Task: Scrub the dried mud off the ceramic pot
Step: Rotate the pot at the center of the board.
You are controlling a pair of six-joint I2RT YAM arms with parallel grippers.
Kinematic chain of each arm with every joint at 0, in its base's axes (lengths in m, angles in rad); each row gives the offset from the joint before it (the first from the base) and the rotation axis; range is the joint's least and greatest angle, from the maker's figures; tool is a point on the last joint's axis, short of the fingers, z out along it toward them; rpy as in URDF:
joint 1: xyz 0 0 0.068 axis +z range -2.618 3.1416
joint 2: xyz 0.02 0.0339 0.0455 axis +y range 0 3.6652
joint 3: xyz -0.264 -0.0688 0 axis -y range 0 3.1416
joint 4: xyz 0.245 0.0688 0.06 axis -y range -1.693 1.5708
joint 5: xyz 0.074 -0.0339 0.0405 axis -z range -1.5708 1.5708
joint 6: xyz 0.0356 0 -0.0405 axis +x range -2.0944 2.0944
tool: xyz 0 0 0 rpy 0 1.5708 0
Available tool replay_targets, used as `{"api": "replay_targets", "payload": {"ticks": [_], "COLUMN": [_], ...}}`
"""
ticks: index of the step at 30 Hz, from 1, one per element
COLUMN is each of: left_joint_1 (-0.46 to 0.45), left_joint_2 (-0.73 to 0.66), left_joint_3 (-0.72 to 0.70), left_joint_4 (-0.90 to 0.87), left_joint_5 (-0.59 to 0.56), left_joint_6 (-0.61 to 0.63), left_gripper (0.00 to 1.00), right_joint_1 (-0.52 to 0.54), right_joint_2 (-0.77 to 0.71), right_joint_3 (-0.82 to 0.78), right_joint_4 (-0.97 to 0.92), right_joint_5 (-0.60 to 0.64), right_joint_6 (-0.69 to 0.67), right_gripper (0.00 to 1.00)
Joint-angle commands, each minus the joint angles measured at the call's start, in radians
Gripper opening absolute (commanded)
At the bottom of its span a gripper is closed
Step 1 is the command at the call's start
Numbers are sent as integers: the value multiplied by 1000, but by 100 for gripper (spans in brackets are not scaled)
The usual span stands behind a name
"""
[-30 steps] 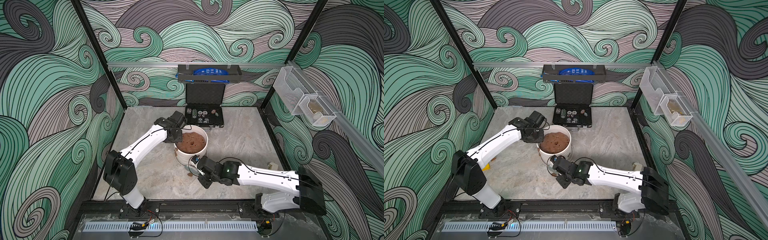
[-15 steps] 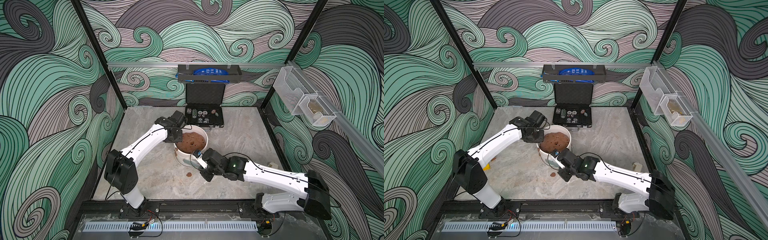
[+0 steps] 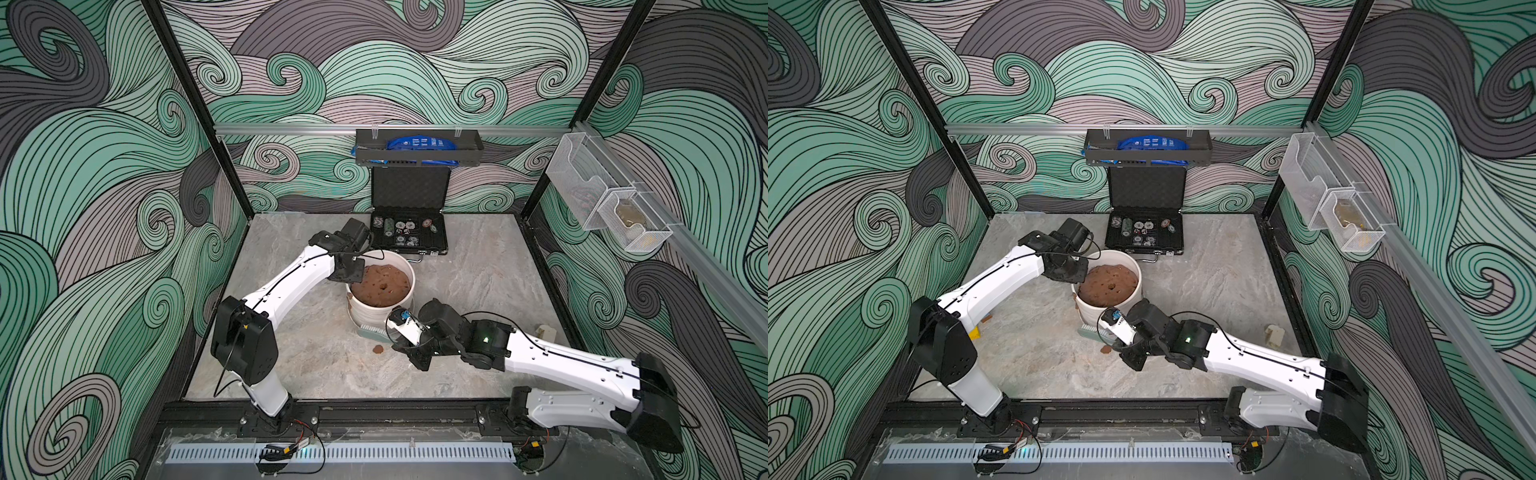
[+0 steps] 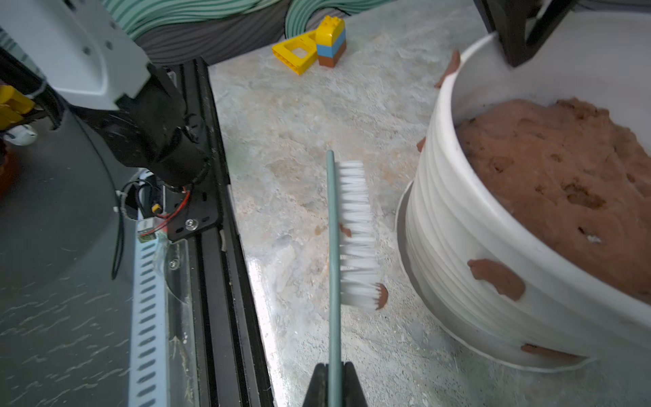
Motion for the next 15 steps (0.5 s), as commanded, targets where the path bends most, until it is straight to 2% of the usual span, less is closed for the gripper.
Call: {"api": "replay_targets", "payload": {"ticks": [1, 7, 15], "left_joint_1": [14, 23, 46], "left_joint_2": [15, 57, 70], "left_joint_3": [58, 102, 136], "left_joint_4": [31, 31, 21], "left_joint_5": [72, 114, 172], "left_joint_6": [205, 333, 410], "left_gripper": [6, 7, 6], "right_joint_1": [3, -2, -11], "right_joint_2": [-48, -73, -93], "right_joint_3": [-2, -1, -8], "right_joint_4": [42, 14, 3], "right_joint_5": [-87, -74, -67], "right_joint_6": [-44, -64, -66], "right_gripper": [0, 0, 0]}}
